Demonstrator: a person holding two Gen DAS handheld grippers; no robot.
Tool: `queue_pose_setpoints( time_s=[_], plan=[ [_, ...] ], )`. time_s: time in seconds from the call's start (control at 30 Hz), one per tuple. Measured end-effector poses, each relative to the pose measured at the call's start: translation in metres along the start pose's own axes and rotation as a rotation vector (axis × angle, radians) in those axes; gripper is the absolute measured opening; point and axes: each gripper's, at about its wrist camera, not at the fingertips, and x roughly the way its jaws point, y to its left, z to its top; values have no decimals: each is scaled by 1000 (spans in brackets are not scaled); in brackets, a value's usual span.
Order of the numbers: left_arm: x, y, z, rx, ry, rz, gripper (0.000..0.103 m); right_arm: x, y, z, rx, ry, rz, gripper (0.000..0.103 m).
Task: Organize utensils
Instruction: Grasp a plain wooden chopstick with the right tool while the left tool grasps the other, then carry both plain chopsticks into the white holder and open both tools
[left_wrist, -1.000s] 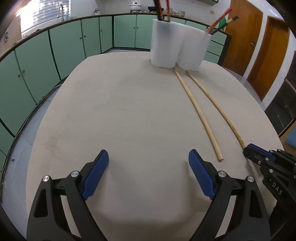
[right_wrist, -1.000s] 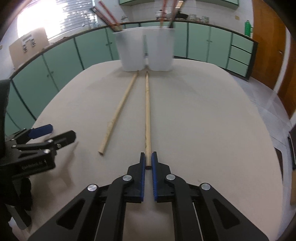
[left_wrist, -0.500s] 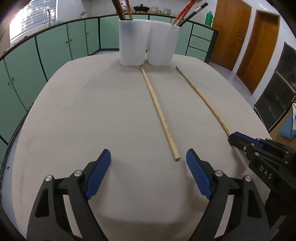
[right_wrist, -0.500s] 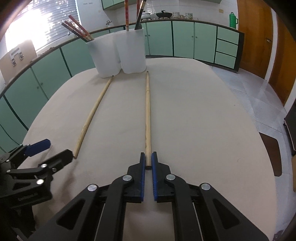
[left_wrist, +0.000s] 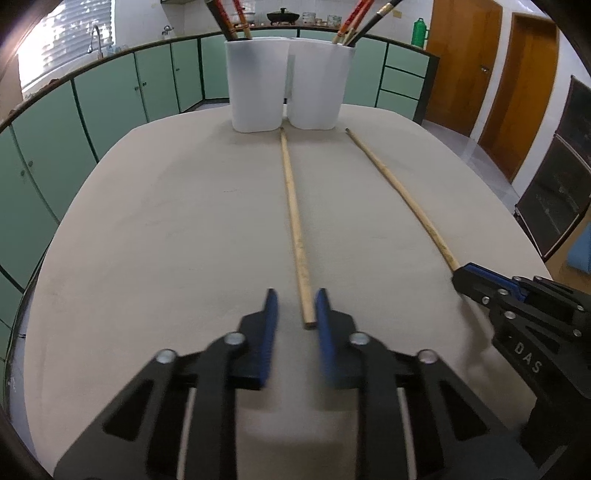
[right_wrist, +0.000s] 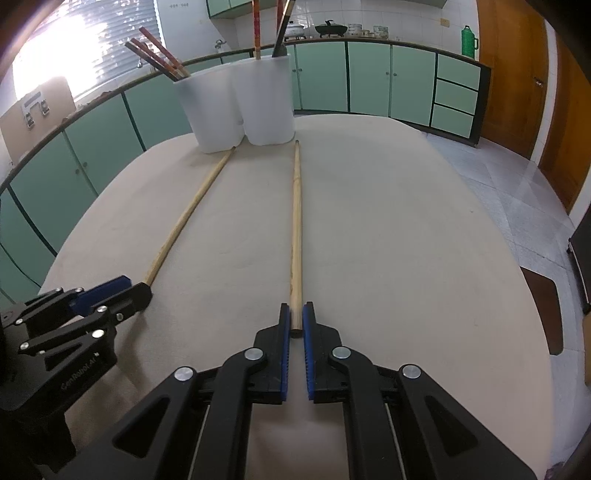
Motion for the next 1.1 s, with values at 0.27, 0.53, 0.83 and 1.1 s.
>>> queue_pose_setpoints(
  time_s=[0.27, 0.53, 0.83, 1.1],
  plan=[
    [-1, -2, -2, -3, -4, -3, 6, 1, 4, 1, -17, -3, -17, 7],
    [-10, 1, -1, -12, -21, -1, 6, -9, -1, 1, 4, -28, 5, 6],
    [-54, 5, 17, 9, -115, 11, 6, -42, 1, 20, -39, -111, -10, 6],
    [-98, 9, 47, 12, -238, -1, 6, -77, 2, 47, -66, -204, -4, 6]
  ],
)
